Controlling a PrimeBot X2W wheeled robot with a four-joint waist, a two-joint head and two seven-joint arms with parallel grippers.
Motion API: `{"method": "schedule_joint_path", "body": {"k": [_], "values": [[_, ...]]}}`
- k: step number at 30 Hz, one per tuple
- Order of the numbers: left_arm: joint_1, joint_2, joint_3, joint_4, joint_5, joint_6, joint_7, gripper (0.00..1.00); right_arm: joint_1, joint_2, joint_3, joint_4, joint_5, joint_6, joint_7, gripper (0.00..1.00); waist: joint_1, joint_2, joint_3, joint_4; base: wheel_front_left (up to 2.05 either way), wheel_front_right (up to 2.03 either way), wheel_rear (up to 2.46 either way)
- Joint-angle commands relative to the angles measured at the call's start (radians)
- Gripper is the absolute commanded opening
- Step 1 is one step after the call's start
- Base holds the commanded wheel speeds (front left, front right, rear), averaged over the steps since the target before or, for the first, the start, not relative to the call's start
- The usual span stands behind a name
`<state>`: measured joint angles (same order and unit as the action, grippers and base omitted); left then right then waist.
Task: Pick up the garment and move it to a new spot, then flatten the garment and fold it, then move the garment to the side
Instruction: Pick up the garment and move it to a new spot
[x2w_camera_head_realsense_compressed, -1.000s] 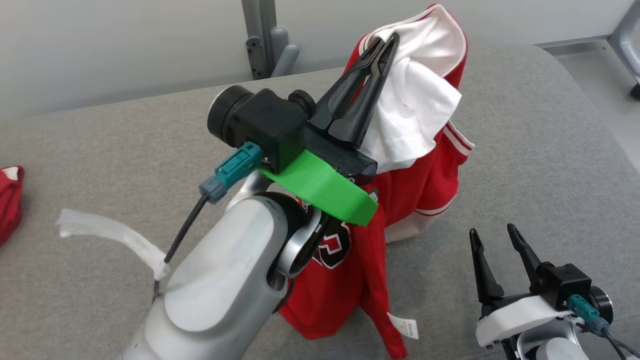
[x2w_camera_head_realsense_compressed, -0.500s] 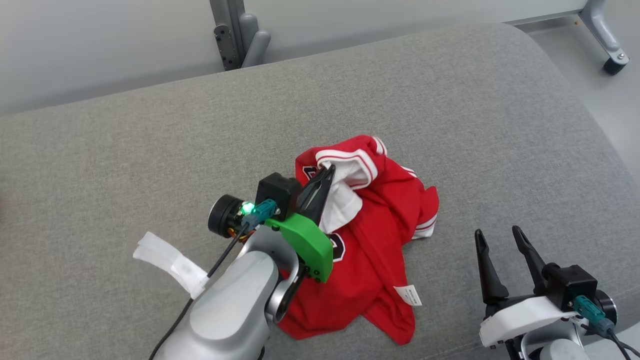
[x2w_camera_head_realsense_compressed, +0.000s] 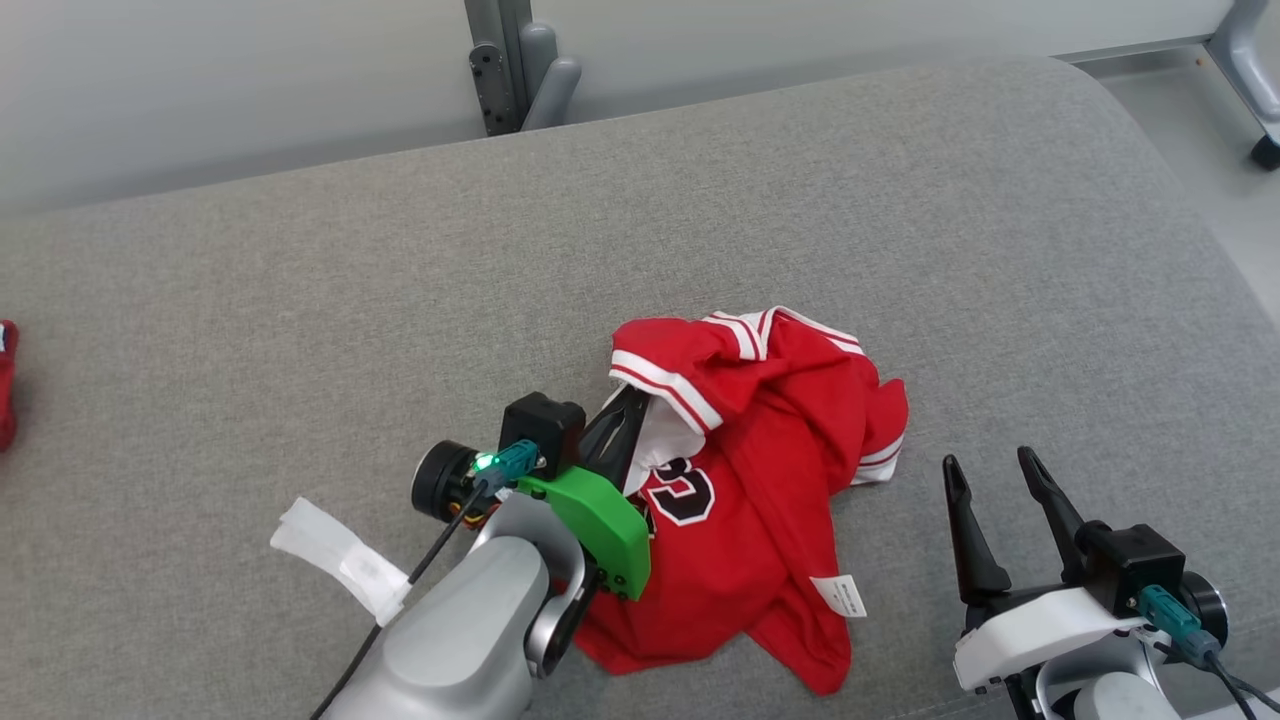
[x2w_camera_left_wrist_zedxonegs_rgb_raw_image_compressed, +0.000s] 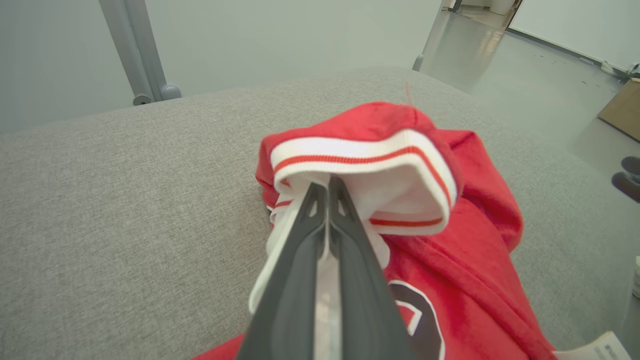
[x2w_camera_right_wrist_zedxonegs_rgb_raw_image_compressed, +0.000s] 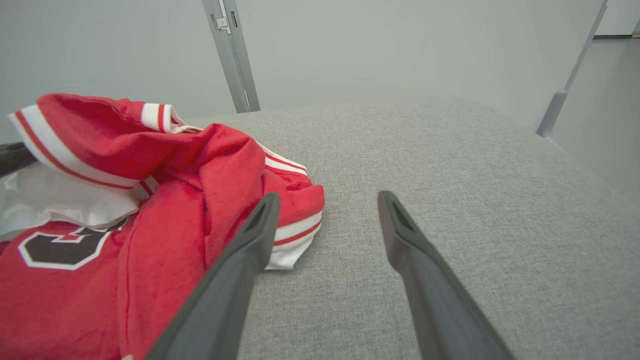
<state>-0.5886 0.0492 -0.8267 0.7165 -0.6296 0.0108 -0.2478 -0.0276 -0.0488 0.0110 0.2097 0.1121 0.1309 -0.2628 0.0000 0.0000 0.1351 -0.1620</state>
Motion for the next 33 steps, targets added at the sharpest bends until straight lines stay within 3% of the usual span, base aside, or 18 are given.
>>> {"method": "schedule_joint_path", "body": {"k": [1,2,3,5,9,13,17,22,27,33], "values": [[-0.015,0.003,-0.009,-0.006,-0.016,0.007,-0.007,0.24,0.000,-0.003,-0.001,0.002,-0.003,0.000,-0.003,1.00,0.0000,0.0000,-0.005,0.007,0.00,0.00,0.00],[-0.015,0.003,-0.017,-0.011,-0.027,0.008,-0.010,0.48,0.001,-0.003,0.000,0.002,-0.004,0.000,-0.003,1.00,0.0000,0.0000,-0.007,0.010,0.00,0.00,0.00],[-0.014,0.003,-0.029,-0.017,-0.039,0.008,-0.010,0.83,0.003,-0.003,-0.001,0.002,-0.005,0.000,-0.003,1.00,0.0000,0.0000,-0.009,0.013,0.00,0.00,0.00],[-0.008,0.003,-0.040,-0.033,-0.058,0.012,-0.011,1.00,0.007,-0.003,-0.001,0.003,-0.007,0.000,-0.003,1.00,0.0000,0.0000,-0.016,0.017,0.00,0.00,0.00],[0.018,0.004,-0.064,-0.076,-0.076,0.033,-0.016,1.00,0.022,-0.003,-0.013,-0.002,-0.013,0.000,-0.003,1.00,0.0000,0.0000,-0.030,0.032,0.00,0.00,0.00],[0.060,0.009,-0.029,-0.149,-0.048,0.076,-0.018,1.00,0.031,-0.003,-0.022,-0.009,-0.018,0.000,-0.003,1.00,0.0000,0.0000,-0.049,0.047,0.00,0.00,0.00],[0.194,0.061,0.058,-0.305,0.031,0.123,-0.018,1.00,0.053,-0.003,-0.031,-0.021,-0.028,0.000,-0.003,1.00,0.0000,0.0000,-0.080,0.068,0.00,0.00,0.00],[0.339,0.114,0.134,-0.419,0.096,0.148,-0.018,1.00,0.075,-0.003,-0.046,-0.037,-0.043,0.000,-0.003,1.00,0.0000,0.0000,-0.112,0.096,0.00,0.00,0.00],[0.449,0.148,0.227,-0.480,0.136,0.158,-0.017,1.00,0.089,-0.003,-0.062,-0.051,-0.056,0.000,-0.003,1.00,0.0000,0.0000,-0.123,0.128,0.00,0.00,0.00],[0.551,0.144,0.338,-0.510,0.157,0.138,-0.017,1.00,0.108,-0.003,-0.083,-0.059,-0.069,0.000,-0.003,1.00,0.0000,0.0000,-0.134,0.169,0.00,0.00,0.00]]}}
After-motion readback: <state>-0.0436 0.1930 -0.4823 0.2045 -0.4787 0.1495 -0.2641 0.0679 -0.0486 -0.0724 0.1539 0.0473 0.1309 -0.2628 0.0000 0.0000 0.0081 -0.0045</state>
